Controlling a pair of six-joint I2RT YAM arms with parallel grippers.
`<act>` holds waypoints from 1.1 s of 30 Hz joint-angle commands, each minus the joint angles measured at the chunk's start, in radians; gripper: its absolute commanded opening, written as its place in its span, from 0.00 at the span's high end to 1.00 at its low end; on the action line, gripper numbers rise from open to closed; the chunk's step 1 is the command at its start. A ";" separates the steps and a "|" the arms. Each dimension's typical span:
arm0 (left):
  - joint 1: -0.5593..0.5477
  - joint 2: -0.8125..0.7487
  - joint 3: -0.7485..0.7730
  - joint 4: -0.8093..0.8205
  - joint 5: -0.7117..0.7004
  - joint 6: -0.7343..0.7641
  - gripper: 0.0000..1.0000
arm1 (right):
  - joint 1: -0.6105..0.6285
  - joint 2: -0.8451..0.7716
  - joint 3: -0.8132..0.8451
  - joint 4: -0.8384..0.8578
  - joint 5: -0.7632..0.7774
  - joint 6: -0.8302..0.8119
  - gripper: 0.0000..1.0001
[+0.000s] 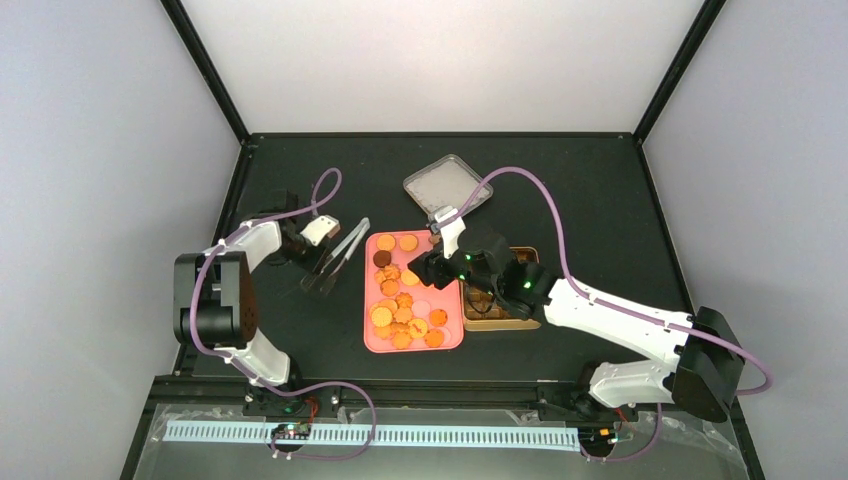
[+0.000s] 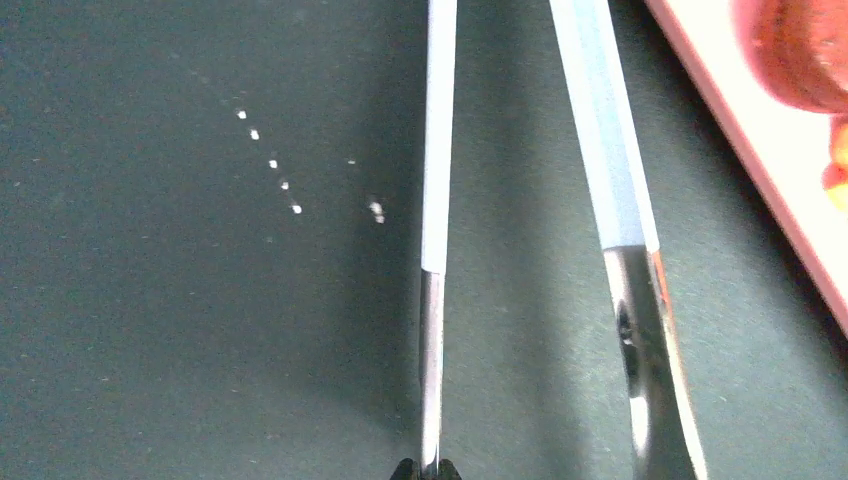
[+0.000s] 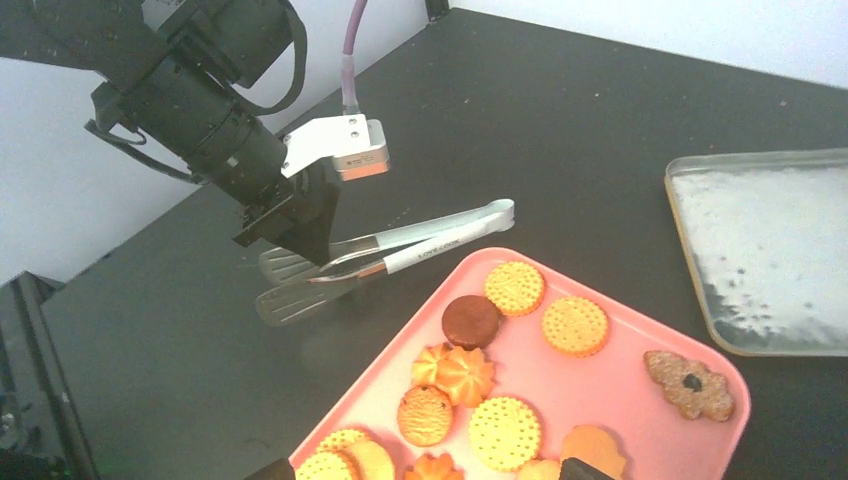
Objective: Pack the cookies
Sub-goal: Place the clamp at the center of the board, then adjust the clamp.
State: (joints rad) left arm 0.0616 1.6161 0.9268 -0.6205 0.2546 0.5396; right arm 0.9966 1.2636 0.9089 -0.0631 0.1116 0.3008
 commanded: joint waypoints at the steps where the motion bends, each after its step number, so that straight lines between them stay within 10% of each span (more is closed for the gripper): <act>1: -0.005 -0.065 0.021 -0.068 0.091 0.016 0.99 | -0.016 0.003 0.017 0.020 -0.047 0.037 0.28; 13: -0.069 -0.350 0.170 -0.234 0.539 -0.058 0.99 | -0.128 0.016 -0.019 0.207 -0.350 0.209 0.00; 20: -0.307 -0.592 0.065 0.059 0.219 -0.145 0.99 | -0.135 0.077 0.045 0.305 -0.389 0.309 0.00; 33: -0.468 -0.652 0.076 0.091 -0.016 -0.187 0.98 | -0.127 0.144 0.094 0.360 -0.311 0.403 0.14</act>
State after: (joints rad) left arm -0.3782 0.9890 0.9943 -0.5766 0.3134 0.3950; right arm 0.8635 1.3735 0.9634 0.2573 -0.2382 0.6666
